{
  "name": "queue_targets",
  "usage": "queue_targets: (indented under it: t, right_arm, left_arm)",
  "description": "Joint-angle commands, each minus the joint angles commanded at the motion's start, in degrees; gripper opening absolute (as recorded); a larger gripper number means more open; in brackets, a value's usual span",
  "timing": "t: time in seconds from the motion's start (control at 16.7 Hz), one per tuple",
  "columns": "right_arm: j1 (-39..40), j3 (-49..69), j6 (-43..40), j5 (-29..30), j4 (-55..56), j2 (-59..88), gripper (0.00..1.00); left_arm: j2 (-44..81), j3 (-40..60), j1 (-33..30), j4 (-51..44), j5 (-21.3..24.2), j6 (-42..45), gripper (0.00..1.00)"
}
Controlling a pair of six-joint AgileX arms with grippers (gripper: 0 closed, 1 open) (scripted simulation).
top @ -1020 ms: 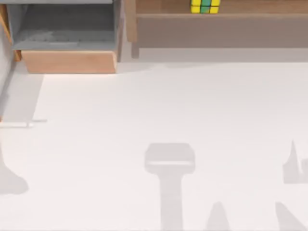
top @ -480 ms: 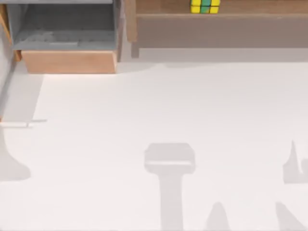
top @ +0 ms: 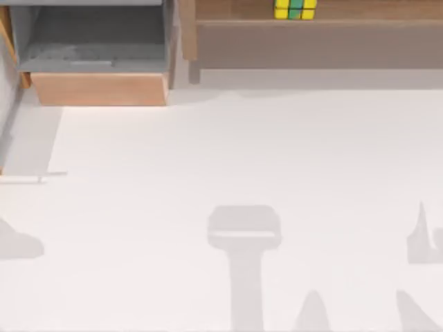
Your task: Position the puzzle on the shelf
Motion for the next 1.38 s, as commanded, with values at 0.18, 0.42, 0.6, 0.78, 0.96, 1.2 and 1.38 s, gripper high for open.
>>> queue_targets:
  t: [0.18, 0.42, 0.6, 0.78, 0.96, 1.2, 1.38]
  right_arm:
    - [0.00, 0.00, 0.00, 0.00, 0.00, 0.00, 1.00]
    - [0.00, 0.00, 0.00, 0.00, 0.00, 0.00, 1.00]
    - [0.00, 0.00, 0.00, 0.00, 0.00, 0.00, 1.00]
    - [0.00, 0.00, 0.00, 0.00, 0.00, 0.00, 1.00]
    - [0.00, 0.00, 0.00, 0.00, 0.00, 0.00, 1.00]
    - [0.00, 0.00, 0.00, 0.00, 0.00, 0.00, 1.00]
    - [0.00, 0.00, 0.00, 0.00, 0.00, 0.00, 1.00]
  left_arm:
    - [0.00, 0.00, 0.00, 0.00, 0.00, 0.00, 0.17]
    - [0.00, 0.00, 0.00, 0.00, 0.00, 0.00, 0.00]
    - [0.00, 0.00, 0.00, 0.00, 0.00, 0.00, 0.00]
    - [0.00, 0.00, 0.00, 0.00, 0.00, 0.00, 0.00]
    - [1.23, 0.93, -0.47, -1.16, -0.55, -0.15, 0.00]
    - [4.20, 8.50, -4.47, -5.08, -4.38, -0.13, 0.00]
    - [5.74, 12.37, -6.74, -7.50, -6.80, -0.46, 0.00]
